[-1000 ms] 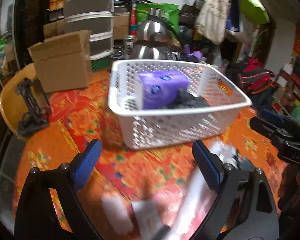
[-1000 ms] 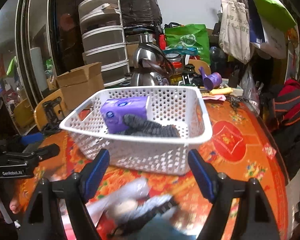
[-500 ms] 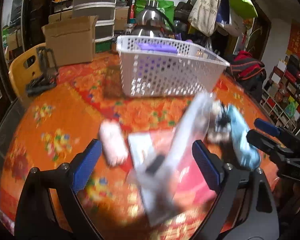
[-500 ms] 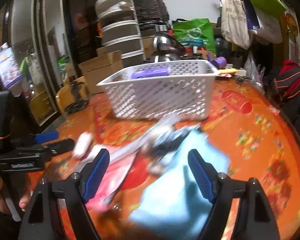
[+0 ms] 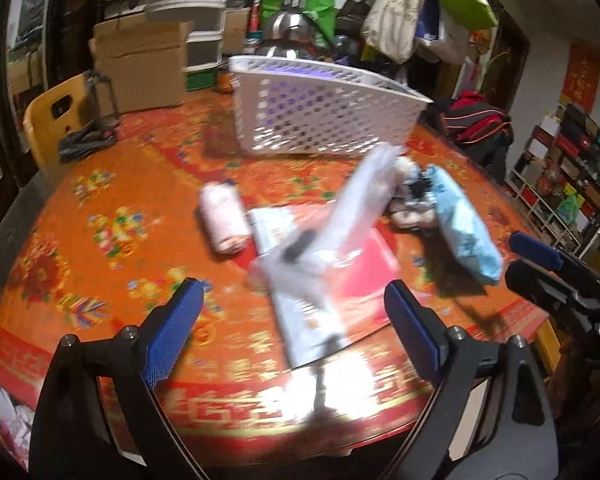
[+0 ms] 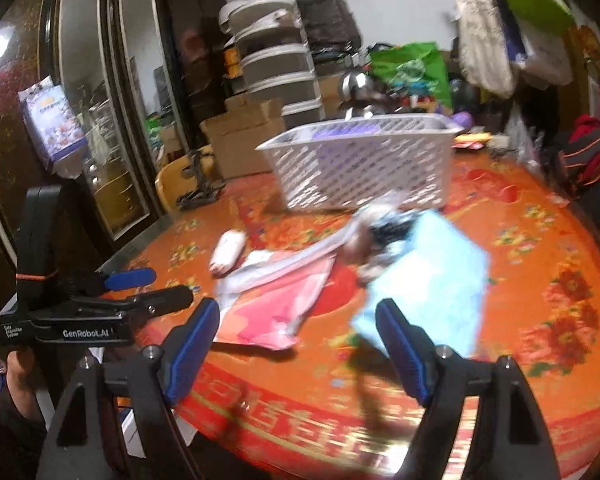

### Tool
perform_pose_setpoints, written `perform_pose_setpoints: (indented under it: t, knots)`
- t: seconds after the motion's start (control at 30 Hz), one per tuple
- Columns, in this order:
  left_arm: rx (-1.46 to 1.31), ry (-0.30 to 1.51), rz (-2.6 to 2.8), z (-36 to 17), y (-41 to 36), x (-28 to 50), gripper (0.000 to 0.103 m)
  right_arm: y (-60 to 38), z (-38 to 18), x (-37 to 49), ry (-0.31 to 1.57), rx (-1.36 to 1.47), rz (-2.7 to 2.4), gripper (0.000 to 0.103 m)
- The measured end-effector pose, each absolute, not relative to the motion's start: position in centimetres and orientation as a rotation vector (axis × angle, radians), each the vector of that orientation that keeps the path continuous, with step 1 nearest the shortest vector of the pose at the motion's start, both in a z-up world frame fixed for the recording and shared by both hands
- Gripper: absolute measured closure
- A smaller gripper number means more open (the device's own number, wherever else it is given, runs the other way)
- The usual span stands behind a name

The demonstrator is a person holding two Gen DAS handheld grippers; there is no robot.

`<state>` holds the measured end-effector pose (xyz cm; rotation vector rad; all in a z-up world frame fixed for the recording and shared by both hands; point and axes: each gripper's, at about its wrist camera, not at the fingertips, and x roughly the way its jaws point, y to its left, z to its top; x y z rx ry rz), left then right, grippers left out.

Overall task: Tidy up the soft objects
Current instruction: 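Lower the left gripper to the light-blue packet and grasp it, then carry the light-blue packet into the white basket and release it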

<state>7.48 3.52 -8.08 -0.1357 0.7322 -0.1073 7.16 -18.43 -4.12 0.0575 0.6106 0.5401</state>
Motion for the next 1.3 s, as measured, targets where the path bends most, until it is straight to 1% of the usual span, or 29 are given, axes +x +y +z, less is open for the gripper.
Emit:
perform_pose_setpoints:
  t: [0.13,0.33,0.5,0.57,0.77,0.87,0.93,1.07,1.13,1.17,1.2,1.3]
  knots:
    - [-0.119,0.730,-0.146,-7.3,0.5,8.9,0.012,-21.8,-4.3,6.9,0.610,0.066,0.463,0.023]
    - [-0.093,0.761,-0.191,-7.2,-4.0,11.8,0.012,-25.9,-7.1,7.4,0.648,0.131,0.416,0.024]
    - [-0.091,0.774,-0.230,-7.7,-6.7,13.3,0.013,-27.0,-8.8,8.7,0.677,0.163,0.462,0.036]
    - [-0.081,0.760,-0.233,-7.8,-7.3,13.4,0.013,-27.4,-9.3,9.4,0.682,0.188,0.477,0.038]
    - [-0.053,0.743,-0.299,-7.9,-9.4,14.4,0.020,-27.5,-9.9,11.0,0.701,0.218,0.530,0.046]
    - [-0.052,0.751,-0.334,-8.2,-10.2,15.3,0.028,-27.7,-10.2,11.6,0.715,0.236,0.558,0.051]
    - [-0.060,0.770,-0.359,-8.7,-10.6,15.9,0.041,-27.8,-10.4,12.0,0.717,0.236,0.557,0.051]
    - [-0.069,0.793,-0.388,-9.6,-11.3,16.7,0.049,-28.0,-10.7,12.1,0.724,0.254,0.576,0.053]
    - [-0.057,0.793,-0.407,-9.8,-11.7,16.7,0.063,-27.9,-10.8,12.2,0.727,0.254,0.582,0.055]
    - [-0.054,0.795,-0.420,-9.9,-11.9,16.7,0.066,-27.9,-10.9,12.2,0.730,0.254,0.589,0.056]
    - [-0.057,0.799,-0.430,-10.0,-12.0,16.7,0.072,-27.9,-10.9,12.3,0.729,0.248,0.589,0.057]
    - [-0.106,0.833,-0.464,-10.4,-11.6,17.2,0.074,-27.6,-10.8,12.3,0.725,0.228,0.590,0.059]
